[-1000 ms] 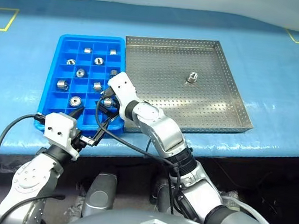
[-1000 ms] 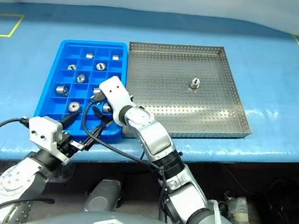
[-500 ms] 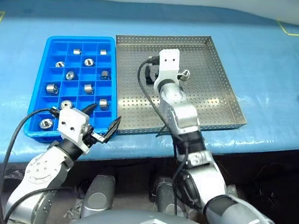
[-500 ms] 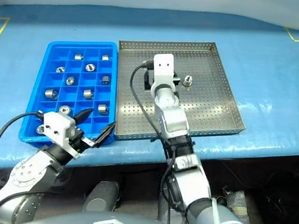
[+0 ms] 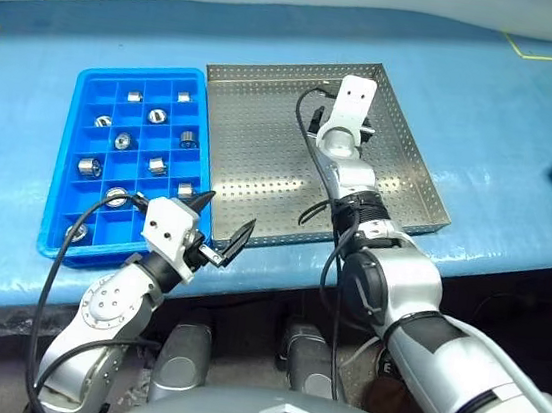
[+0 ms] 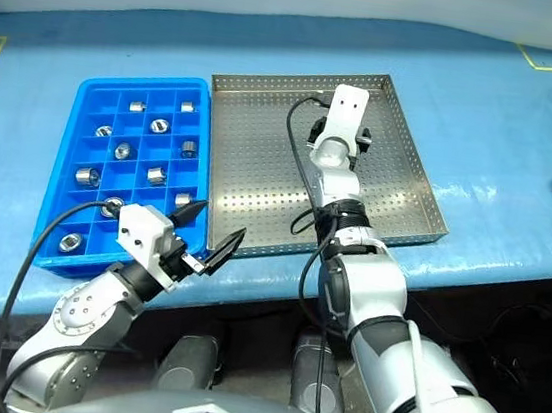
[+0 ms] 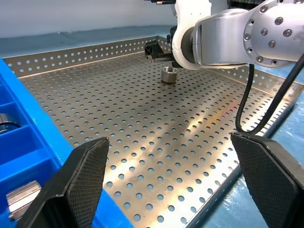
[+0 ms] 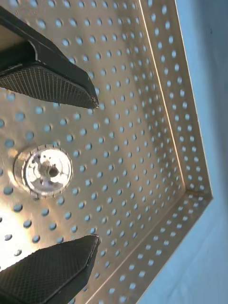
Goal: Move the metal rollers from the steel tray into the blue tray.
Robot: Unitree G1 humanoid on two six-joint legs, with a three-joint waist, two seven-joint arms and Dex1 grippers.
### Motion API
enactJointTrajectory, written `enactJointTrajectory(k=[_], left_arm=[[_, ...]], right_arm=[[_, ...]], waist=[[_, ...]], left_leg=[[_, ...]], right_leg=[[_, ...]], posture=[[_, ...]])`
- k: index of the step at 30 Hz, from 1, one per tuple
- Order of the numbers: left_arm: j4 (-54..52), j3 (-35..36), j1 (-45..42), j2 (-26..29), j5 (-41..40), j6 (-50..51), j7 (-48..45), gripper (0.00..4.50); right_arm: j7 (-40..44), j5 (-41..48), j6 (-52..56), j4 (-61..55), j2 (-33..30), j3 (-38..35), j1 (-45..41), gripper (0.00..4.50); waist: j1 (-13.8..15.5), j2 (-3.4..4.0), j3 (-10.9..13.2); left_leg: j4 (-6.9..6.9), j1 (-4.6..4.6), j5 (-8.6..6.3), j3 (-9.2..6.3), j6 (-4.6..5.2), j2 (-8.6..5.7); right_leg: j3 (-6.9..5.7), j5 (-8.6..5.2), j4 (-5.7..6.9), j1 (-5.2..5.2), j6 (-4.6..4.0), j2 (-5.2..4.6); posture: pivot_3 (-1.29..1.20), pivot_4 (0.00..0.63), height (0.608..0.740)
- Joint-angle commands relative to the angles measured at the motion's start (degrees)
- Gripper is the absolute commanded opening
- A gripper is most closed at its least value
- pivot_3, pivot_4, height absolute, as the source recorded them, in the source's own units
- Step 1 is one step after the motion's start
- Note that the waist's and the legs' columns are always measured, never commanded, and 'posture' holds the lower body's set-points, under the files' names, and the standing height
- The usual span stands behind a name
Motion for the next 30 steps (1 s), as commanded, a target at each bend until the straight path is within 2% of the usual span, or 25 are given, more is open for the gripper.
enactJointTrajectory(k=[1,8,15,18,24,25,30], left_arm=[[-0.3,-0.7,-0.3,-0.6,0.1,-0.5,0.4,4.5],[0.4,-1.5,-0.7,-0.7,0.5,-1.0,0.6,4.5],[1.0,-1.7,-1.1,-0.8,0.7,-1.3,0.7,4.5],[1.1,-1.8,-1.3,-0.8,0.8,-1.4,0.8,4.5],[1.1,-1.8,-1.3,-0.8,0.9,-1.3,1.3,4.5],[1.1,-1.8,-1.3,-0.8,0.8,-1.3,1.4,4.5],[1.3,-1.9,-1.4,-0.8,0.7,-1.3,1.6,4.5]], right_arm=[[0.5,1.2,-2.6,2.7,-0.7,-1.8,-2.8,4.46],[6.0,2.0,-2.8,6.8,-1.5,-2.8,-3.2,4.46],[5.1,1.8,-3.1,8.6,-2.4,-3.2,-2.5,4.46],[4.8,2.0,-3.3,9.0,-2.6,-3.5,-2.3,3.9],[5.5,2.0,-3.4,9.4,-2.3,-3.6,-2.4,1.9],[5.6,1.9,-3.3,9.4,-2.3,-3.5,-2.4,1.7],[4.9,1.8,-3.3,9.1,-1.7,-3.3,-2.1,1.69]], waist=[[-0.2,0.02,0.0],[0.0,0.04,0.0],[0.0,0.05,0.0],[0.0,0.06,0.0],[0.0,0.06,0.0],[0.0,0.06,0.0],[0.0,0.06,0.0]], left_leg=[[0.0,0.01,0.0,0.0,0.0,0.01],[0.02,0.02,-0.01,0.0,0.03,0.01],[0.02,0.02,-0.01,0.0,0.03,0.0],[0.02,0.02,-0.01,0.0,0.03,0.0],[0.02,0.04,-0.01,0.0,0.03,0.01],[0.02,0.04,-0.01,0.01,0.03,0.0],[0.03,0.04,-0.01,0.0,0.03,0.0]], right_leg=[[0.03,0.0,0.0,0.0,0.0,0.02],[0.07,0.0,0.03,0.01,0.0,0.05],[0.07,0.01,0.03,0.02,0.0,0.05],[0.08,0.0,0.03,0.02,0.0,0.05],[0.09,0.01,0.05,0.03,0.0,0.07],[0.09,0.01,0.05,0.03,0.0,0.07],[0.09,0.01,0.05,0.03,0.0,0.07]], posture=[[0.19,0.15,0.74],[0.19,0.15,0.74],[0.18,0.15,0.74],[0.19,0.15,0.74],[0.19,0.15,0.74],[0.19,0.15,0.74],[0.2,0.15,0.74]])
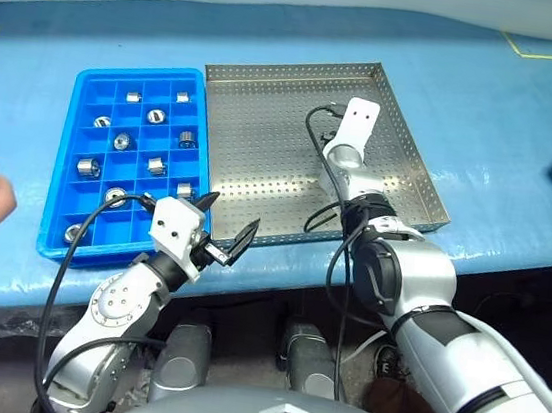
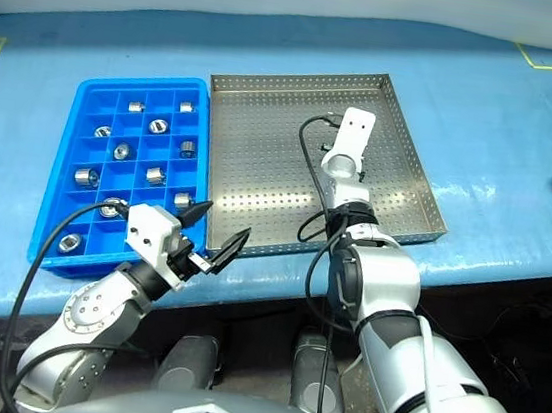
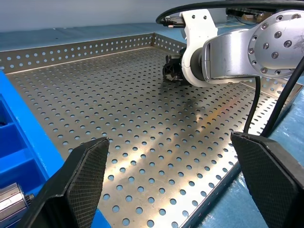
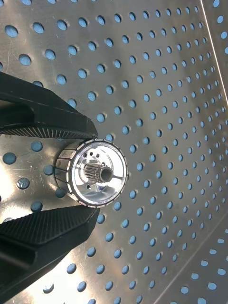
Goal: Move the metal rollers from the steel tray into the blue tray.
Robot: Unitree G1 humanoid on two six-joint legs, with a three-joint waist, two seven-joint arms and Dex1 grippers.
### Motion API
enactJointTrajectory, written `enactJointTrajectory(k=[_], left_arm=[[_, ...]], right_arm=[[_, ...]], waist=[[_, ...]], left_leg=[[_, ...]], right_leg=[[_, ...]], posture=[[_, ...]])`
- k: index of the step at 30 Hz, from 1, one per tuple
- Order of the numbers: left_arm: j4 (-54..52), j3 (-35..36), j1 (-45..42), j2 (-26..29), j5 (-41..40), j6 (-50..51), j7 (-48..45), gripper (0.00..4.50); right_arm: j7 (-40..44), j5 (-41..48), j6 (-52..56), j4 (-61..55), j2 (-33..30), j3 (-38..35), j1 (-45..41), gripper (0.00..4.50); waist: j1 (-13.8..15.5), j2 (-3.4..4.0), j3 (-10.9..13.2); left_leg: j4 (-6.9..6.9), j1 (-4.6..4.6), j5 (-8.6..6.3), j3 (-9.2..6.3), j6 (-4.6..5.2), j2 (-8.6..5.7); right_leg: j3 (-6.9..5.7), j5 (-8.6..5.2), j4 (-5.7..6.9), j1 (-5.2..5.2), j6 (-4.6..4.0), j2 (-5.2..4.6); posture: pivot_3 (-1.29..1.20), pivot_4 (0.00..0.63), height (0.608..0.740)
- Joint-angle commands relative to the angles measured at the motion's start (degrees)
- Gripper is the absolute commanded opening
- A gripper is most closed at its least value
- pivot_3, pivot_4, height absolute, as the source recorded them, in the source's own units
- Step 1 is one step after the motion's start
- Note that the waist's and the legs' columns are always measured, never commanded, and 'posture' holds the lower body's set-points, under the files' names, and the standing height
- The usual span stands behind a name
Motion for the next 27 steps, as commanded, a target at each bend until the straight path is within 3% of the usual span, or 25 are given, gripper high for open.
enactJointTrajectory(k=[1,7,10,15,20,27], left_arm=[[-0.3,-0.3,-0.5,-0.3,0.4,-1.1,0.0,4.5],[-0.3,0.8,-0.1,-1.4,0.6,-2.0,1.4,4.5],[-0.5,1.7,0.3,-2.1,1.6,-3.1,2.9,4.5],[-1.4,5.5,2.7,-3.0,5.0,-8.0,6.2,4.5],[-4.5,10.0,9.6,-3.3,4.1,-11.0,6.2,4.5],[-7.6,17.3,23.3,-4.3,1.2,-17.5,3.9,4.5]], right_arm=[[-0.8,-0.3,-1.2,-1.3,0.6,0.2,-0.7,1.69],[4.8,-2.2,-2.0,-9.8,4.8,4.9,2.1,1.69],[12.2,-2.3,1.2,-21.2,7.2,9.2,6.3,1.69],[25.4,-2.8,14.8,-48.6,9.3,23.3,16.0,1.69],[35.1,0.3,25.3,-64.3,9.7,32.8,20.8,1.69],[41.6,3.2,32.7,-71.5,10.9,42.3,25.1,1.69]], waist=[[0.0,0.0,0.0],[-0.1,0.02,0.0],[0.0,0.06,0.0],[0.8,0.09,0.1],[1.3,0.12,0.1],[3.3,0.06,0.0]], left_leg=[[0.0,0.0,0.0,0.0,0.0,0.0],[-0.01,0.03,0.0,0.01,0.0,0.01],[-0.02,0.03,0.0,0.0,0.0,0.02],[0.0,0.01,0.0,-0.06,0.0,0.01],[-0.04,0.04,0.0,-0.07,0.0,0.06],[0.02,0.01,-0.02,-0.07,-0.03,0.08]], right_leg=[[0.0,0.0,0.0,0.0,0.0,0.0],[0.02,0.0,0.02,0.0,0.0,0.01],[0.02,0.0,0.05,-0.02,0.0,0.02],[-0.02,-0.01,0.05,-0.01,-0.02,0.01],[-0.09,-0.06,0.09,-0.04,-0.1,0.02],[-0.18,-0.09,0.06,-0.09,-0.09,-0.04]], posture=[[0.2,0.15,0.74],[0.19,0.15,0.74],[0.2,0.15,0.74],[0.24,0.15,0.74],[0.28,0.15,0.74],[0.36,0.15,0.74]])
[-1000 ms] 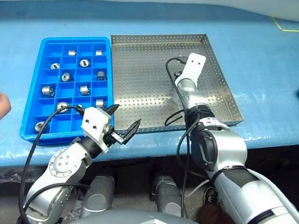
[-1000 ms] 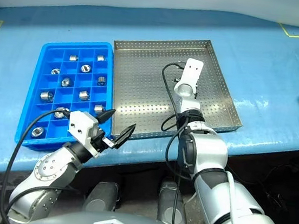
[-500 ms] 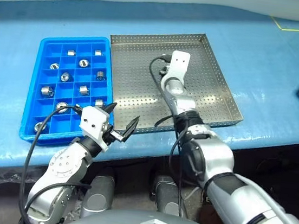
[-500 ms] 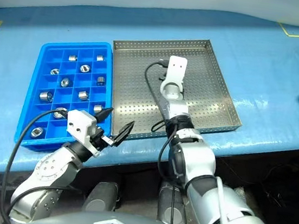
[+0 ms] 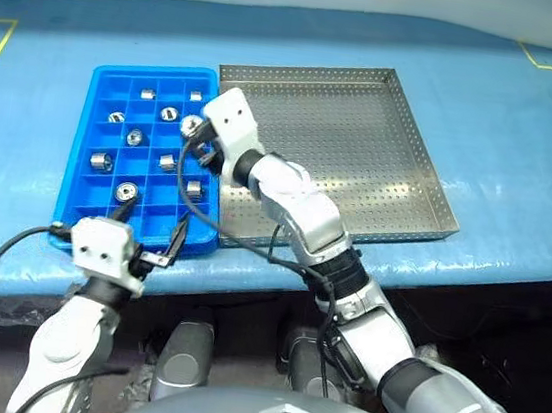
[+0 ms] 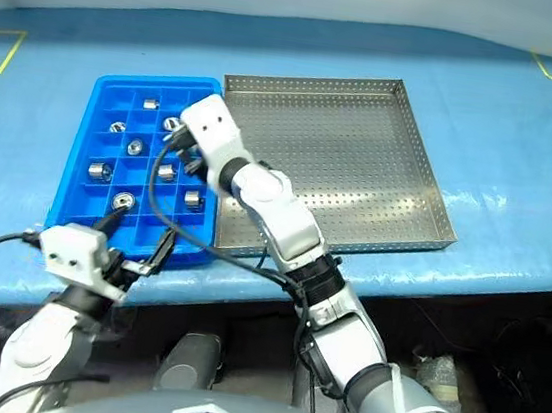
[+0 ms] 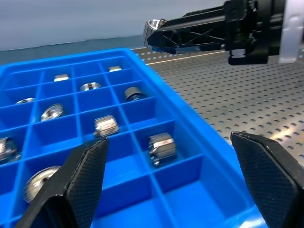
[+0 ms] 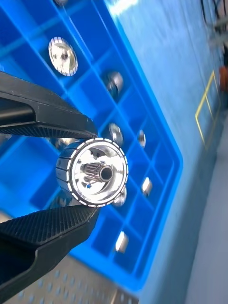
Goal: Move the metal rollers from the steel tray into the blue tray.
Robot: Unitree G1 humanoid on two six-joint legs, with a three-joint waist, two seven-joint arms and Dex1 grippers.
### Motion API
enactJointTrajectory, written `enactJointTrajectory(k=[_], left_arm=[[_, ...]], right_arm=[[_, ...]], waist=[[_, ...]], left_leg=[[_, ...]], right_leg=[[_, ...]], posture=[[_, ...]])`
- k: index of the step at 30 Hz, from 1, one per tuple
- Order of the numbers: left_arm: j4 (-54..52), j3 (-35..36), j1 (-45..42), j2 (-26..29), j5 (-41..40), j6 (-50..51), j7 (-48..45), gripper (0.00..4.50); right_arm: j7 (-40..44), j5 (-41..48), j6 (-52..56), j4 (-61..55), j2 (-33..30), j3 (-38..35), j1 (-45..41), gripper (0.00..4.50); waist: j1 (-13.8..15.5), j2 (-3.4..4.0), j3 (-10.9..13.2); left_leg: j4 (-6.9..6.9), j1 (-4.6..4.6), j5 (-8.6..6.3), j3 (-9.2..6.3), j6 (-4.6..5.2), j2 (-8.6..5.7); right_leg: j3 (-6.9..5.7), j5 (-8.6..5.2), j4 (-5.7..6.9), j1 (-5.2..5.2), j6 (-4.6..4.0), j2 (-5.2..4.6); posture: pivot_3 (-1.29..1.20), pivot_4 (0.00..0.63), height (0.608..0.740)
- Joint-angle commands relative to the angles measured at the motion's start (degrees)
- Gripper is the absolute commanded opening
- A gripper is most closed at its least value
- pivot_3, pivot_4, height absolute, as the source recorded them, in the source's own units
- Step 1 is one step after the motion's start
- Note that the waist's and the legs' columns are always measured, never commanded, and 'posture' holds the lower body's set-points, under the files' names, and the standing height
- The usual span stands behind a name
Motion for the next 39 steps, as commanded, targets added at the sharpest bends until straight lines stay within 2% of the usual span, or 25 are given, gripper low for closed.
enactJointTrajectory(k=[1,6,13,21,22,32,36,39], left_arm=[[-3.8,3.1,4.1,-1.2,-2.5,-4.6,-1.3,4.5],[-4.0,3.4,9.6,-2.7,-2.3,-7.6,-2.2,4.5],[-3.7,1.2,9.5,-3.7,-1.6,-7.8,-1.8,4.5],[-2.8,-0.5,6.1,-2.2,-1.9,-5.9,-2.6,4.5],[-2.7,-0.6,5.6,-2.0,-1.9,-5.7,-2.8,4.5],[-0.8,0.5,-2.9,0.8,-2.2,-0.9,-2.4,4.5],[2.4,1.3,-10.2,1.7,-0.9,2.0,-1.1,4.5],[3.5,0.8,-12.5,2.8,-1.3,3.1,-2.3,4.5]], right_arm=[[2.3,1.8,2.5,-4.1,3.6,2.9,1.6,1.69],[3.9,1.9,6.2,-6.8,2.2,7.6,4.8,1.69],[6.4,1.9,13.4,-13.1,-1.6,10.1,8.6,1.69],[4.1,1.4,16.6,-16.5,-2.4,7.6,10.4,4.34],[3.6,1.1,16.4,-16.8,-2.4,7.2,10.5,4.46],[4.6,3.4,12.2,-24.1,-6.3,-0.7,13.7,4.46],[5.3,3.3,10.1,-26.4,-11.1,-3.9,16.6,4.46],[5.7,3.9,10.3,-28.9,-13.7,-4.9,19.0,4.46]], waist=[[0.5,0.01,0.0],[2.0,-0.03,0.0],[3.3,-0.04,0.0],[3.2,-0.03,0.0],[3.2,-0.03,0.0],[2.6,-0.03,0.0],[2.3,-0.06,0.0],[1.3,-0.08,0.0]], left_leg=[[0.0,-0.03,0.0,0.0,-0.01,0.0],[0.04,-0.1,-0.09,0.0,-0.14,0.0],[0.07,-0.18,-0.26,0.0,-0.43,0.08],[0.05,-0.16,-0.3,-0.01,-0.49,0.23],[0.05,-0.16,-0.3,-0.01,-0.49,0.24],[0.06,-0.14,-0.3,0.0,-0.48,0.25],[0.09,-0.09,-0.29,-0.02,-0.48,0.25],[0.13,-0.09,-0.28,0.02,-0.48,0.24]], right_leg=[[0.0,0.0,-0.01,-0.03,0.0,-0.01],[-0.06,-0.01,-0.11,-0.08,0.01,-0.06],[-0.19,-0.11,-0.15,-0.15,-0.07,-0.06],[-0.31,-0.16,-0.13,-0.17,-0.16,0.03],[-0.32,-0.16,-0.13,-0.17,-0.16,0.04],[-0.32,-0.16,-0.11,-0.13,-0.16,0.06],[-0.32,-0.16,-0.09,-0.04,-0.16,0.09],[-0.28,-0.16,-0.09,0.0,-0.16,0.08]], posture=[[0.37,0.15,0.74],[0.41,0.15,0.74],[0.41,0.15,0.74],[0.37,0.15,0.74],[0.37,0.15,0.74],[0.27,0.15,0.74],[0.22,0.15,0.74],[0.18,0.15,0.74]])
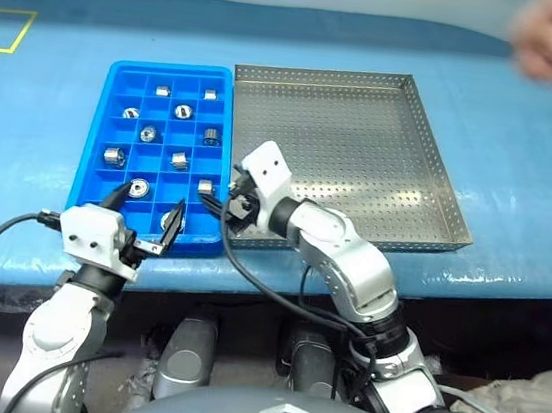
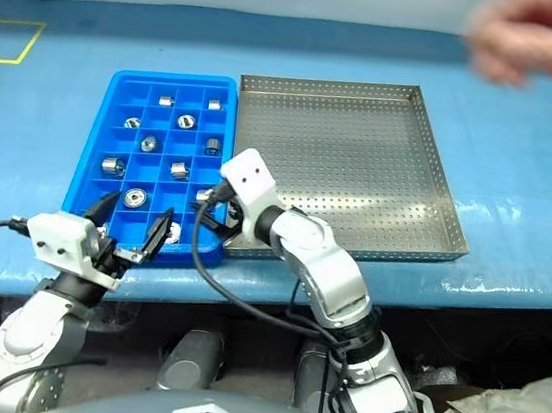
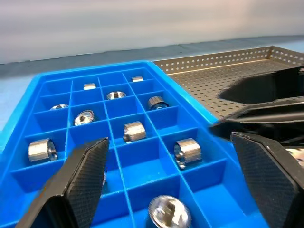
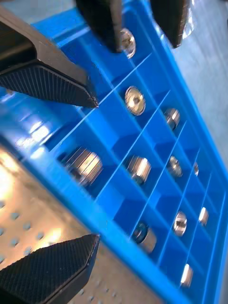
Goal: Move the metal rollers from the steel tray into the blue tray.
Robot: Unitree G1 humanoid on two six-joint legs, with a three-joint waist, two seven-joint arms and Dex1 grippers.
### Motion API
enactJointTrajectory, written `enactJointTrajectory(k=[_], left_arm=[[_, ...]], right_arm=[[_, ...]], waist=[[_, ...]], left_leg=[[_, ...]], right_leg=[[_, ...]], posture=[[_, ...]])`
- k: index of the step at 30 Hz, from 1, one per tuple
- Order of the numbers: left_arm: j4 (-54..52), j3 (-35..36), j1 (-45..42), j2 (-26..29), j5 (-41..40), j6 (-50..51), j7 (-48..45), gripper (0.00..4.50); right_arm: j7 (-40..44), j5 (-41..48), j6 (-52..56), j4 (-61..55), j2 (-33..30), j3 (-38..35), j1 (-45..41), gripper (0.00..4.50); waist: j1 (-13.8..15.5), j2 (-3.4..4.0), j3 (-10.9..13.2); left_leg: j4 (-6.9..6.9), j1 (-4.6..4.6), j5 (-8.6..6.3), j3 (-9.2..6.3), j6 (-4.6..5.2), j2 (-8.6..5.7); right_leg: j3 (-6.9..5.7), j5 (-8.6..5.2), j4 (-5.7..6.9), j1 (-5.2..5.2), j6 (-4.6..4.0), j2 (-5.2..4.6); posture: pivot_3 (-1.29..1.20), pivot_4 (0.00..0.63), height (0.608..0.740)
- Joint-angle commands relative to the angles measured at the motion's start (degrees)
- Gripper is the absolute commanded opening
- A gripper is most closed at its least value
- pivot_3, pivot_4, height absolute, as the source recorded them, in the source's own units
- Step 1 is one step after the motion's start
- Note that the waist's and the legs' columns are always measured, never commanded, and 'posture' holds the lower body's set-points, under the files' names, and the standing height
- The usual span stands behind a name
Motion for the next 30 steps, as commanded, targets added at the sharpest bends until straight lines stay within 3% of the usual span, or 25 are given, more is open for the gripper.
enactJointTrajectory(k=[1,12,30], left_arm=[[0.2,-0.4,-1.4,1.2,-0.1,0.9,-1.3,4.5],[0.9,-1.7,-2.7,3.6,-2.7,3.3,-6.4,4.5],[1.0,-1.9,-0.8,3.5,-2.4,3.3,-5.9,4.5]], right_arm=[[0.4,1.2,-0.6,-5.4,-1.5,-1.6,1.9,4.46],[-3.3,1.8,3.0,-11.0,-4.3,-5.3,8.2,4.46],[-5.3,2.3,3.7,-10.0,-3.5,-4.7,8.5,4.46]], waist=[[-0.9,-0.01,0.0],[-3.5,-0.03,0.0],[-3.6,-0.03,0.0]], left_leg=[[0.0,0.0,0.0,0.01,0.0,0.0],[0.09,0.1,0.0,0.02,0.0,0.03],[0.11,0.12,0.0,0.03,0.0,0.03]], right_leg=[[0.02,0.0,0.0,0.0,0.0,0.0],[0.05,0.0,0.14,0.06,0.0,0.04],[0.08,0.0,0.17,0.06,0.0,0.05]], posture=[[0.17,0.15,0.74],[0.12,0.15,0.74],[0.14,0.15,0.74]])
